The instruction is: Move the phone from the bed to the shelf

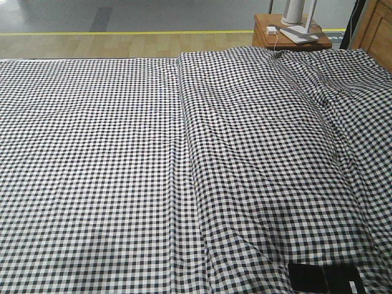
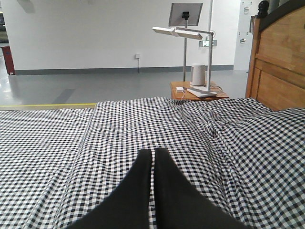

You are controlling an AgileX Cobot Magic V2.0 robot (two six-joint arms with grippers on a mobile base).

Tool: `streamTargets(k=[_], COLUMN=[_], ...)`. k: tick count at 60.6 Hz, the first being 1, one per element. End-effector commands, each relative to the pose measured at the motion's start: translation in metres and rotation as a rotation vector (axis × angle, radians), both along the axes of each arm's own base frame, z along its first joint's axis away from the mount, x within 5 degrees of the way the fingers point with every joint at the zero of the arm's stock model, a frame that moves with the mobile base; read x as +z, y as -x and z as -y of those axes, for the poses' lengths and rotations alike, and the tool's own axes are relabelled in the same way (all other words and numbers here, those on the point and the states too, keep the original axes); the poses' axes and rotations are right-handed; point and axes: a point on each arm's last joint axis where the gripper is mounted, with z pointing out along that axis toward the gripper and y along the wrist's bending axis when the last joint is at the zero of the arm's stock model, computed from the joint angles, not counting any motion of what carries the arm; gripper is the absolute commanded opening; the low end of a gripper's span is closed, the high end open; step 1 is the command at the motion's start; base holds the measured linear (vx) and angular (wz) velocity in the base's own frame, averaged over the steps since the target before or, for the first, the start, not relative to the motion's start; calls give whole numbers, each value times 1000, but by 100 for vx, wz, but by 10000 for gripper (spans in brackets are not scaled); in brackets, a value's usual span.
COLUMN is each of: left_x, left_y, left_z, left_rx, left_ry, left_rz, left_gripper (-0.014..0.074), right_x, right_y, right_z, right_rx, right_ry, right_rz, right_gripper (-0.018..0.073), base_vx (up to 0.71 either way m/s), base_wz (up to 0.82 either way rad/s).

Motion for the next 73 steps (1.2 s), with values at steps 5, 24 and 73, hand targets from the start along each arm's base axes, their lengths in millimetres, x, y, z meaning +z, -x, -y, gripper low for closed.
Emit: streamTargets(k=[5,24,73], left_x=[15,15,15], left_y=[1,1,1], left_z=[0,0,0], left_rx=[-2,-2,-2], left_ry=[11,11,11], left_rz=[108,108,108], left_gripper=[1,1,1], right_x=[6,6,6], right_y=[1,1,1], right_z=[1,1,1], right_rx=[-12,-12,-12], right_ry=[8,8,8], right_rz=[78,78,78], right_gripper=[-8,-8,-8], base_vx=[0,0,0], base_wz=[0,0,0])
